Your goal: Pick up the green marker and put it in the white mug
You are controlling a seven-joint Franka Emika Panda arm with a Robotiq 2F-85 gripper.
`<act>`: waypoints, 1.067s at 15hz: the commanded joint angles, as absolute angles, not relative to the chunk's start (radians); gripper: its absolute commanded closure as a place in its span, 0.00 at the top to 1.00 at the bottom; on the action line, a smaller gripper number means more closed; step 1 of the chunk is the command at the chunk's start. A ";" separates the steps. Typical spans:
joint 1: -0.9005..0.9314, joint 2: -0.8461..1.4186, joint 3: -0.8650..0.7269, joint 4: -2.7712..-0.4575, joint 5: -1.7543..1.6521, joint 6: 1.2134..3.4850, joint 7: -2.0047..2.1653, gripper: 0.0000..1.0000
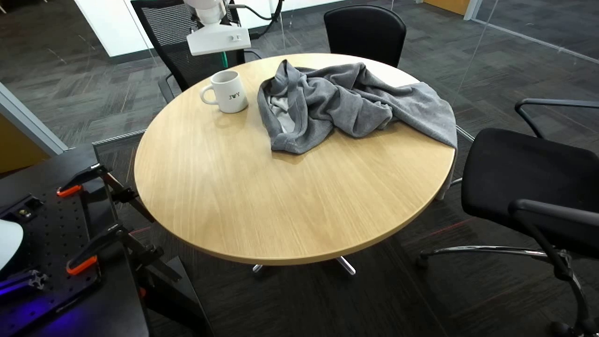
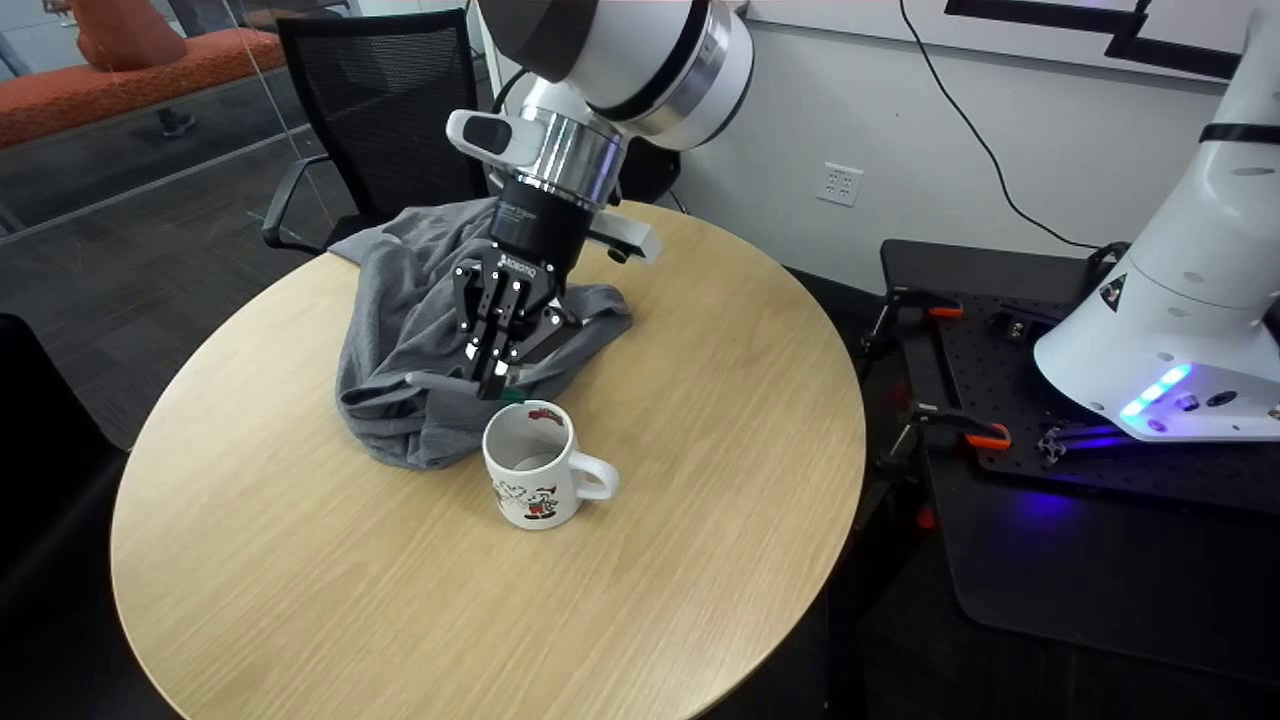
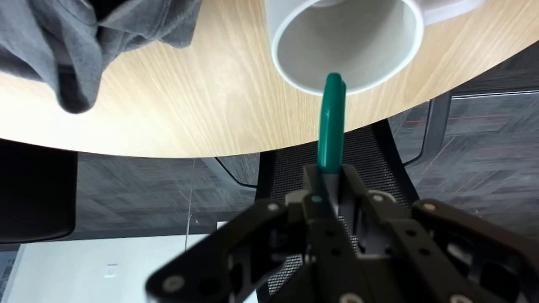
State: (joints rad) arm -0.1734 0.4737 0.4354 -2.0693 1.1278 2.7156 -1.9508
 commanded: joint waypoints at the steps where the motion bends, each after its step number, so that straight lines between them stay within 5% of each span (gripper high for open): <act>1: -0.214 0.518 0.467 -2.029 1.190 2.679 -2.075 0.04; 7: -0.238 0.573 0.472 -2.013 1.246 2.634 -2.184 0.04; 14: -0.072 0.563 0.242 -2.023 1.437 2.462 -2.305 0.04; 15: -0.058 0.559 0.224 -2.028 1.452 2.448 -2.309 0.39; 16: -0.044 0.557 0.208 -2.030 1.464 2.439 -2.315 0.41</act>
State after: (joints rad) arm -0.0913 0.5688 0.2632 -2.0282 1.4095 2.4810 -2.2762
